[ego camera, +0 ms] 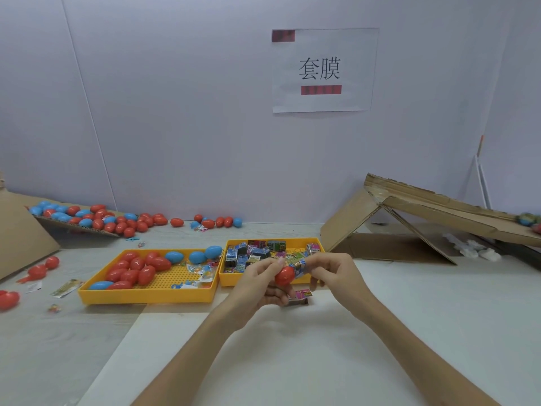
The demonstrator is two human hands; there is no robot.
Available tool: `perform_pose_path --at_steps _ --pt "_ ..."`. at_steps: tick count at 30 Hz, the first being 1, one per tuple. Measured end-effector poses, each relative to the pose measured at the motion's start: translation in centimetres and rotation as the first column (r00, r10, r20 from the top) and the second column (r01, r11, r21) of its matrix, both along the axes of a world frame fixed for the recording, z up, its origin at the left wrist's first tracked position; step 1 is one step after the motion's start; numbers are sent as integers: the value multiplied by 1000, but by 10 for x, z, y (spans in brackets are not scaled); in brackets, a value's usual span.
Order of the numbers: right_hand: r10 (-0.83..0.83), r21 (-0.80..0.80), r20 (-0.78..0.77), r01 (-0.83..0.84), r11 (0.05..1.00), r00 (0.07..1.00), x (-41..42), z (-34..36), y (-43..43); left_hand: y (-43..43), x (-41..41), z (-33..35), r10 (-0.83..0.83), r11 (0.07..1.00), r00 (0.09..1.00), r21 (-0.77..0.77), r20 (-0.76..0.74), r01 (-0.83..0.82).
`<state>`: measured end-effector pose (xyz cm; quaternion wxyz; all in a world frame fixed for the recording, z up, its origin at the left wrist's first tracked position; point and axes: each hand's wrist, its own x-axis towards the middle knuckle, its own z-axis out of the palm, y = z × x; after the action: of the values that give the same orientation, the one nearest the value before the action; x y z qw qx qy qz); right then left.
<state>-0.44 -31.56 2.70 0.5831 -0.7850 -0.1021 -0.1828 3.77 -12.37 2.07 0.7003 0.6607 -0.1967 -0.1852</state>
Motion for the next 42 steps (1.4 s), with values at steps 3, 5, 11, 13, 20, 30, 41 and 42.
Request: perform_pose_path --at_steps 3,5,11,13,20,30,41,42 --pt "-21 -33 36 22 999 999 -1 -1 0 0 -1 0 -1 1000 1000 4 0 1" --pt "-28 -93 83 36 995 996 -1 -3 0 -1 -1 0 3 1000 1000 15 3 -3" --pt "-29 -182 168 60 981 985 -4 -4 3 -1 -1 -2 -1 998 1000 56 19 0" --pt "-36 -176 176 67 982 984 -4 -4 3 -2 -1 -2 2 999 1000 50 15 -2" --pt "-56 -144 193 84 986 980 -8 1 4 -2 -1 -1 0 999 1000 49 5 -1" --pt "8 -116 76 1 993 997 -9 5 7 -1 0 -2 35 999 999 24 17 -36" --pt "49 63 -57 -45 997 997 -10 5 15 -1 0 -1 81 996 994 29 69 -83" --pt "58 85 -71 -52 995 996 -10 5 16 -1 0 -1 87 996 993 25 75 -89"
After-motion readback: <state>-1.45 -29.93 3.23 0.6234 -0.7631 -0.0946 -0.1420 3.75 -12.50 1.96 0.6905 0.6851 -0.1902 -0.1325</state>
